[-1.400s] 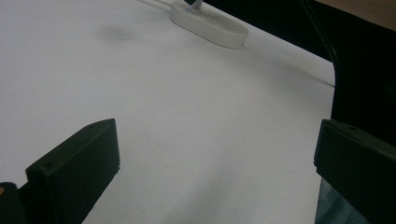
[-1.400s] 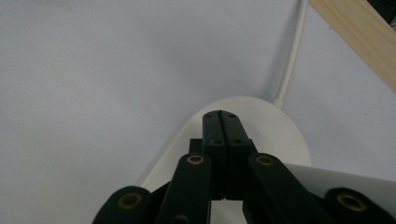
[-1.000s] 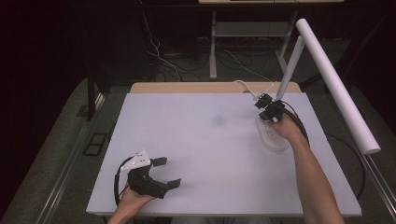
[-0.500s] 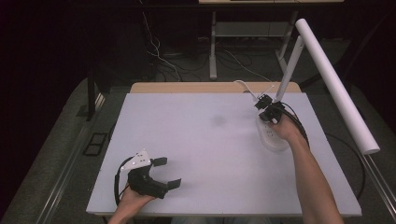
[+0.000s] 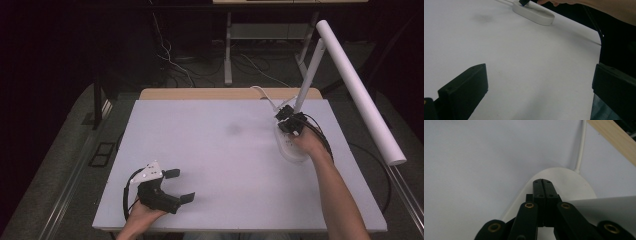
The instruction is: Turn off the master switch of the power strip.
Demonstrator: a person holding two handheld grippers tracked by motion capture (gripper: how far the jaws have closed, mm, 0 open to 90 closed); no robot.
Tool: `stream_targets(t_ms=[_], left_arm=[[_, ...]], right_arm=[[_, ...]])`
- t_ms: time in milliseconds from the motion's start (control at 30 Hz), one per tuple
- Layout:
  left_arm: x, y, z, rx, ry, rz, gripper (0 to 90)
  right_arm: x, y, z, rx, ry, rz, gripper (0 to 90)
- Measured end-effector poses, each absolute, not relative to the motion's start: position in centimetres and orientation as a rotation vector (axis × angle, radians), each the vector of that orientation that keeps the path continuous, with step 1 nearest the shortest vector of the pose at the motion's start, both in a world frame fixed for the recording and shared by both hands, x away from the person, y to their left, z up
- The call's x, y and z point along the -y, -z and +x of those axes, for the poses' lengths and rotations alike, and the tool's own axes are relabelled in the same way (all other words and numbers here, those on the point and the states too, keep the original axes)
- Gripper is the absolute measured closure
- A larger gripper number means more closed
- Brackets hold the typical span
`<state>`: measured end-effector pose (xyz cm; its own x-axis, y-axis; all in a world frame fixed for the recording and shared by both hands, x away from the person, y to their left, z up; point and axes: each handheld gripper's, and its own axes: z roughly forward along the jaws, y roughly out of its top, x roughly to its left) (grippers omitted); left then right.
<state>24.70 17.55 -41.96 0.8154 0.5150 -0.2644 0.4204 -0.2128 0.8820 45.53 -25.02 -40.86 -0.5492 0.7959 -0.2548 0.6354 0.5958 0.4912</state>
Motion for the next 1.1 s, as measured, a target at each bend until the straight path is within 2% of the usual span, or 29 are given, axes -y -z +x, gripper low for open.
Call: stream_targets(t_ms=[667,1100], left_arm=[[-17.7,42.0,24.8,-0.727,-0.096,1.832,0.0],[-17.6,42.0,24.8,-0.723,-0.095,1.835,0.0]], right_arm=[[25.4,40.3,46.4,-2.366,-0.559,1.221,89.8],[26.0,37.9,44.8,-2.327,-0.656,1.233,89.5]])
